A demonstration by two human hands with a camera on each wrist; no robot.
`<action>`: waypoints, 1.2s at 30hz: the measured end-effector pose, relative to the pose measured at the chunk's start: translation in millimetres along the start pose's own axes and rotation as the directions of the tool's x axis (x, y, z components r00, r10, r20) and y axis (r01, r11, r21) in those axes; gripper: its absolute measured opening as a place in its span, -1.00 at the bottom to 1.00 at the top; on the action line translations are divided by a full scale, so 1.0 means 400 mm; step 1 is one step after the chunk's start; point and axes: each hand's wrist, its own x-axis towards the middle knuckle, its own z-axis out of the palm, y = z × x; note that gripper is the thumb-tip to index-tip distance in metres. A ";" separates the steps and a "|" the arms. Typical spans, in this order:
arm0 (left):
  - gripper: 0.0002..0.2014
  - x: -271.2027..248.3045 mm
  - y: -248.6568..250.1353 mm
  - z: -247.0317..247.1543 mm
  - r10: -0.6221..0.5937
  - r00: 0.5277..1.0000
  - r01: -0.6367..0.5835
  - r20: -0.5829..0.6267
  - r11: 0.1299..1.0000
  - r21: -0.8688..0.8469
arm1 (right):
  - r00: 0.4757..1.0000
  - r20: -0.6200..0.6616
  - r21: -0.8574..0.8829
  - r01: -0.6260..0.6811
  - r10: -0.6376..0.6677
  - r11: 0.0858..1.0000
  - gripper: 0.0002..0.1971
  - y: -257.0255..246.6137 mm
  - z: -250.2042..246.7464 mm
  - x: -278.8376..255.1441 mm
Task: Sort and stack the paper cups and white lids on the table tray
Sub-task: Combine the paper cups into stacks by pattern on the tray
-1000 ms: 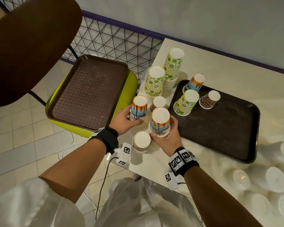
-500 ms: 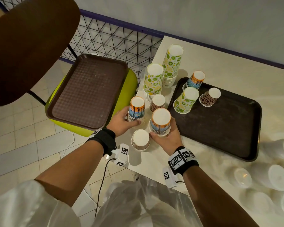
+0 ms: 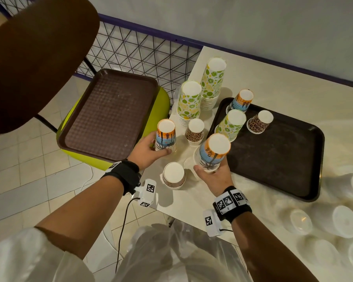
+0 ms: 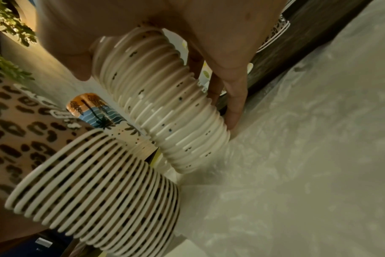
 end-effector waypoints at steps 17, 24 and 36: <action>-0.54 -0.117 0.164 -0.059 0.067 0.992 -0.067 -0.108 0.998 0.008 | 0.990 0.121 -0.042 -0.067 0.072 0.997 -0.13 0.036 -0.074 -0.049; -0.42 -0.172 0.281 -0.061 0.062 0.977 -0.065 -0.205 0.998 -0.006 | 0.985 0.165 -0.011 -0.050 0.051 0.999 -0.23 -0.001 -0.086 -0.045; -0.45 -0.280 0.460 0.033 0.144 0.952 -0.141 -0.270 0.990 0.028 | 0.986 0.150 0.084 -0.082 0.069 0.993 -0.17 -0.035 -0.206 -0.054</action>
